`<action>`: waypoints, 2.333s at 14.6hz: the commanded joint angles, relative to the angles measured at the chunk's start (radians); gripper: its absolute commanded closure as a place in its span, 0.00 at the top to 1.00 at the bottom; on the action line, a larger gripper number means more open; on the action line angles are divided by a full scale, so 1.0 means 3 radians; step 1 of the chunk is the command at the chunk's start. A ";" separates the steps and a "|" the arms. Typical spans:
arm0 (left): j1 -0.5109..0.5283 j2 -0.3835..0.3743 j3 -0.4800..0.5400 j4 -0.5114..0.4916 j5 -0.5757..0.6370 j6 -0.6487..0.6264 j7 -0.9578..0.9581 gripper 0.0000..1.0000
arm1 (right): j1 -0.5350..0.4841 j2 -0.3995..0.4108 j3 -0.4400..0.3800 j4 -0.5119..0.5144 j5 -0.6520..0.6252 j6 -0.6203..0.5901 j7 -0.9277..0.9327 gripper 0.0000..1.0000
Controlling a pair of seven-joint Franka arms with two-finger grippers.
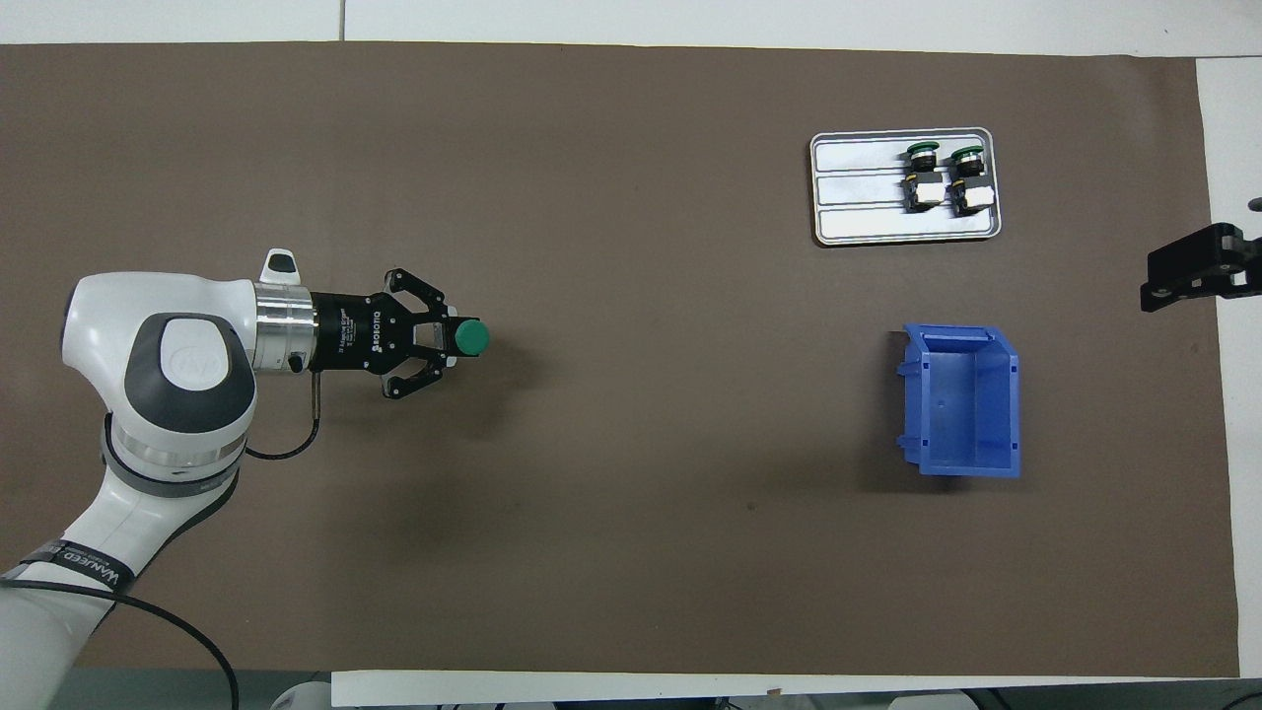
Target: Place and press button with both arms
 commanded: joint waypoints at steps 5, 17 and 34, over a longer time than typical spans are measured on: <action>0.0037 -0.0013 -0.0023 -0.0128 -0.0335 0.0031 0.0048 0.22 | -0.0016 -0.0061 -0.0006 -0.0075 0.0042 0.0002 -0.0083 0.99; 0.0190 0.0535 -0.0018 0.0190 -0.0723 -0.0516 0.0068 0.19 | -0.0016 -0.0061 -0.0006 -0.0075 0.0042 0.0002 -0.0083 0.99; 0.0349 0.0494 -0.0023 -0.0194 -0.1317 -0.0695 0.0850 0.17 | -0.0016 -0.0061 -0.0006 -0.0075 0.0047 0.0002 -0.0083 0.99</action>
